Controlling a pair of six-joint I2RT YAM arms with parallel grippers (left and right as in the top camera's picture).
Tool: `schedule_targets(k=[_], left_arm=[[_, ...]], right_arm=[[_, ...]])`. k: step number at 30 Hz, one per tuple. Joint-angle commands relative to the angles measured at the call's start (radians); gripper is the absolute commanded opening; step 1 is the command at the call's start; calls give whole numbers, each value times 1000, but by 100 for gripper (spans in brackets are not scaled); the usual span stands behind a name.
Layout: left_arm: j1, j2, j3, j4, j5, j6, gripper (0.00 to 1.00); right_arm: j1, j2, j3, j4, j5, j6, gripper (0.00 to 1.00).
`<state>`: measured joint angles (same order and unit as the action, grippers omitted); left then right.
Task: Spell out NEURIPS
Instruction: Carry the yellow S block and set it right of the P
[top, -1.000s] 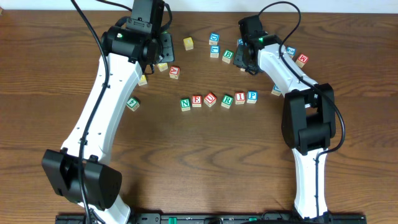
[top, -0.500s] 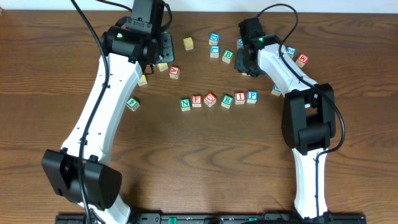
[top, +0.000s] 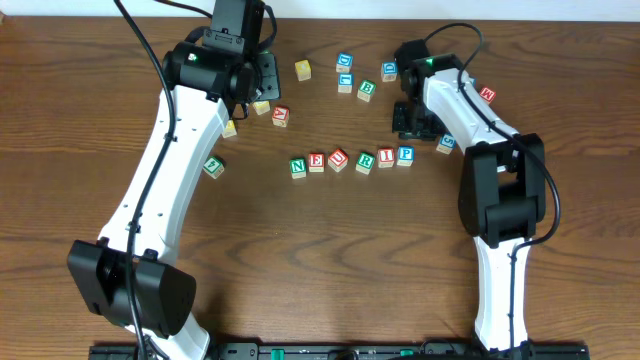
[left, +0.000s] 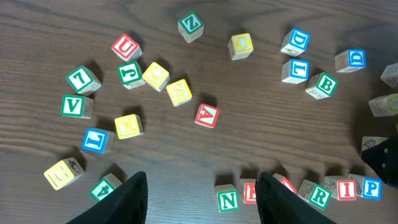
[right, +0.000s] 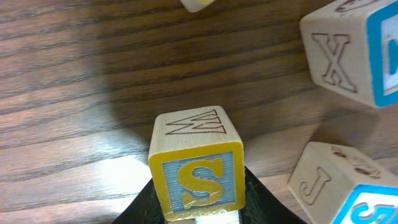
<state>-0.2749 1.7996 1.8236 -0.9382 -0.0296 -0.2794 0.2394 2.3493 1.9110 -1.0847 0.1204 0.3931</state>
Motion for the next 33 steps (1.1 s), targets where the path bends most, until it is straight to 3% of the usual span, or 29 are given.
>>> schedule_targets(k=[1,22,33], left_arm=[[4,-4,-5,-3,-12,17,55],[4,-4,-5,-3,-13,17,55],[4,-4,-5,-3,-13,17,55]], right_arm=[[-3,-28,-5,-5,1,-44,29],[-4,-29,-5,-208,10,-111,27],[-7,-29,-5,-150,39,-111,27]])
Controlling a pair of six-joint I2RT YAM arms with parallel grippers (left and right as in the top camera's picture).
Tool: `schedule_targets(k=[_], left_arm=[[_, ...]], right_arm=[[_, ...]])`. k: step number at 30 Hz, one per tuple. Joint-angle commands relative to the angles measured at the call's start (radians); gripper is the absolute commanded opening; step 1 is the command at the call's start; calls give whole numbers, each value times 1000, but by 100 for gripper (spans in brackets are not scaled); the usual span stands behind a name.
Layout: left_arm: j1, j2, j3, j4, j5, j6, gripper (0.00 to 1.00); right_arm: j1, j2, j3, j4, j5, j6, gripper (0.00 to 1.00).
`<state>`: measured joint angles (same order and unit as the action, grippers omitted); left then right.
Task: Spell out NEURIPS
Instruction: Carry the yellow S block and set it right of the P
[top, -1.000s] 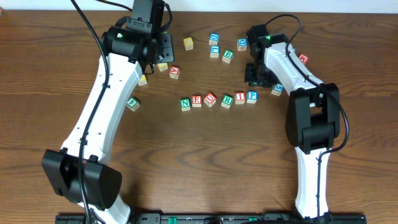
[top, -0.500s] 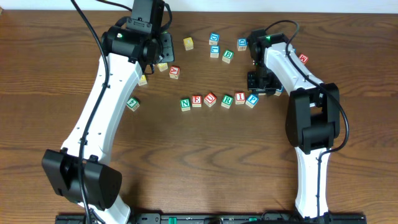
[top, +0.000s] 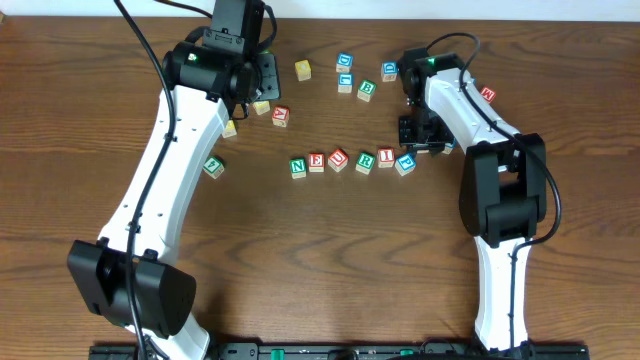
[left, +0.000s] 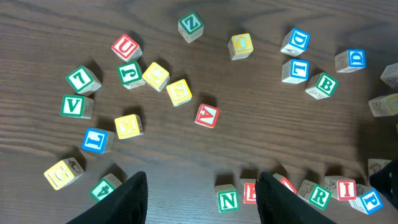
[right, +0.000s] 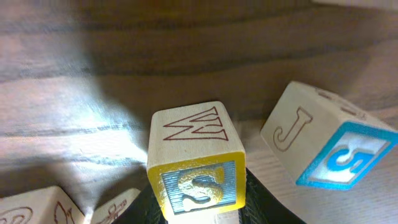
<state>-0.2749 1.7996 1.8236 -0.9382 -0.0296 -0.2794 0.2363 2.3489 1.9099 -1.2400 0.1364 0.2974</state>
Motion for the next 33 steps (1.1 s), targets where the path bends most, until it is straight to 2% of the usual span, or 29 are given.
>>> schedule_targets(k=[1,17,28,33], left_arm=[[5,-4,-5,-3,-13,17,55],[4,-4,-5,-3,-12,17,55],[5,-4,-5,-3,-13,17,55],[4,-4,-5,-3,-13,17,55]], right_arm=[[-4,-28,-4,6,23,-15,27],[-8,-28,-5,-134,3,-26,28],[4,-29,-4,-141,-23,-61,44],[-1,-66,12,-141,-23,-73,44]])
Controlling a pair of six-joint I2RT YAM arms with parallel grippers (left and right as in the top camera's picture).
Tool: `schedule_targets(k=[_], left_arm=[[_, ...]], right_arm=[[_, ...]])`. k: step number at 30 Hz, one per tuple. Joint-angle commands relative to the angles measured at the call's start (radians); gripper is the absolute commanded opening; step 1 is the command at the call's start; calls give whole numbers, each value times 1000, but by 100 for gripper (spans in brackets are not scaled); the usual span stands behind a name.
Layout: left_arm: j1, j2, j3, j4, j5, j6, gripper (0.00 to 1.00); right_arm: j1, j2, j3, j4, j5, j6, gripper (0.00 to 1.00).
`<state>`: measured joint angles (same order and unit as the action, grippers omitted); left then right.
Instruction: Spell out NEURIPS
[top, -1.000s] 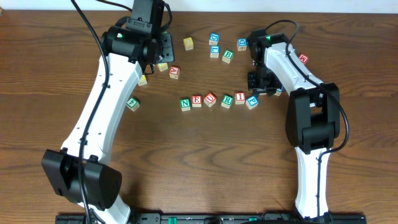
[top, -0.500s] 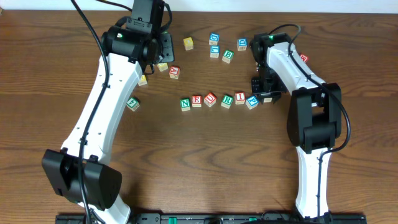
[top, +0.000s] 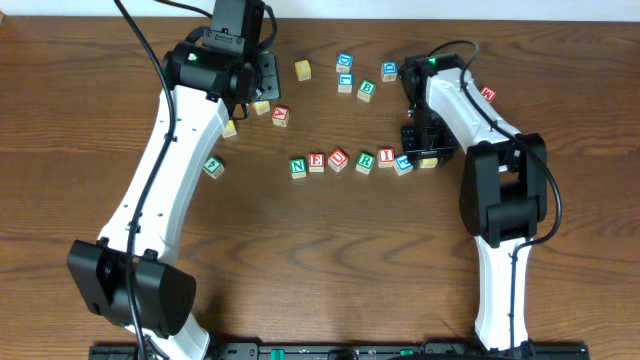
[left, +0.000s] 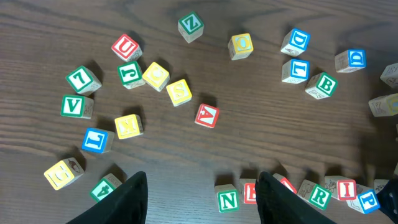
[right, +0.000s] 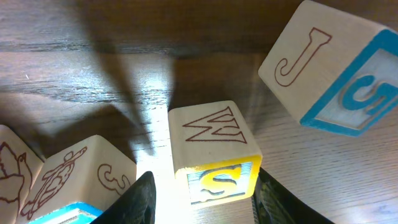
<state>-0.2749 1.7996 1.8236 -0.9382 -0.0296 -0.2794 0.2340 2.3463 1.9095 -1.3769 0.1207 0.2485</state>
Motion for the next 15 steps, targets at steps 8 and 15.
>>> schedule_targets(k=[8,15], left_arm=[[5,-4,-5,-3,-13,17,55],[5,-4,-5,-3,-13,17,55]], right_arm=[[-31,-197,16,30,8,-35,47],[-85,-186,5,57,-3,13,21]])
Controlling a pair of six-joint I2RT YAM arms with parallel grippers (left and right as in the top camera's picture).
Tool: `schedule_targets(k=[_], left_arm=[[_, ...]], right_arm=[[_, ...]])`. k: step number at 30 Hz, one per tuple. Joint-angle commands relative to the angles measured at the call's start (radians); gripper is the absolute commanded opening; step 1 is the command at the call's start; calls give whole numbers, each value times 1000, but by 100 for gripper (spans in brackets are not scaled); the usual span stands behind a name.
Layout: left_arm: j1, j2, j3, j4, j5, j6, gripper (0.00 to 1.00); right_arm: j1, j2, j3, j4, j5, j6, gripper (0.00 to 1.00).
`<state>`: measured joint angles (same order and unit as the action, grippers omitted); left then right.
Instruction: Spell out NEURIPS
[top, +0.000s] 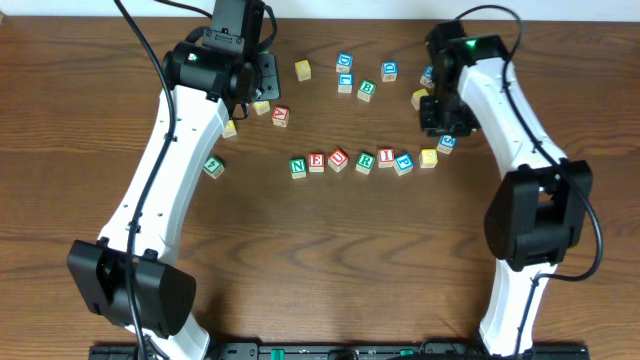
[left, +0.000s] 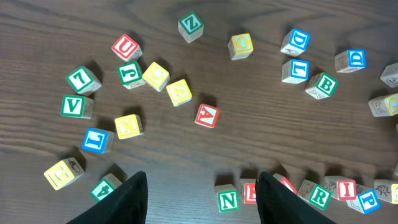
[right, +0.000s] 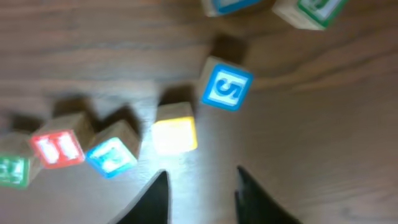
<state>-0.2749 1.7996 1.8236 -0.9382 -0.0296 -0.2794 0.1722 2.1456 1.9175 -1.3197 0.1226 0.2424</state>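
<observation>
The row on the table reads N (top: 298, 168), E (top: 316, 163), U (top: 338, 159), R (top: 364, 160), I (top: 385, 156), then a tilted blue P (top: 404, 162). A yellow block (top: 428, 157) lies at the row's right end, close beside the P. In the right wrist view this yellow block (right: 175, 135) is washed out by glare and its letter cannot be read. My right gripper (right: 202, 199) hangs open and empty above the table, behind the row in the overhead view (top: 440, 112). My left gripper (left: 199, 199) is open, high over the loose blocks.
A blue block with a 5 (right: 225, 88) sits just behind the yellow one. Loose blocks lie at the back: D, B and others (top: 366, 89) in the middle, and many more on the left (left: 179, 91). The table's far edge (top: 330, 20) is close behind them.
My right gripper was low, open around the yellow S block on the table. It is now raised and drawn back from the row. The block stays beside the P. The left arm is unchanged.
My right gripper first held the yellow S block, shut on it, among loose blocks behind the row. Then it held it at the row's right end, where the P had turned askew. Then the block stood on the table between open fingers. Now the gripper is clear.
</observation>
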Motion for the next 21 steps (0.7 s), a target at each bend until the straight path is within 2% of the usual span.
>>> schedule_targets(k=[1,12,17,21], left_arm=[[5,-4,-5,-3,-13,17,55],[5,-4,-5,-2,-13,17,55],[5,-4,-5,0,-13,17,55],[5,-4,-5,1,-13,17,55]], right_arm=[[-25,18,-3,0,-6,19,20],[-25,68,-17,24,-12,19,10],[-24,72,-76,72,-23,19,2],[-24,72,-134,132,-24,19,2]])
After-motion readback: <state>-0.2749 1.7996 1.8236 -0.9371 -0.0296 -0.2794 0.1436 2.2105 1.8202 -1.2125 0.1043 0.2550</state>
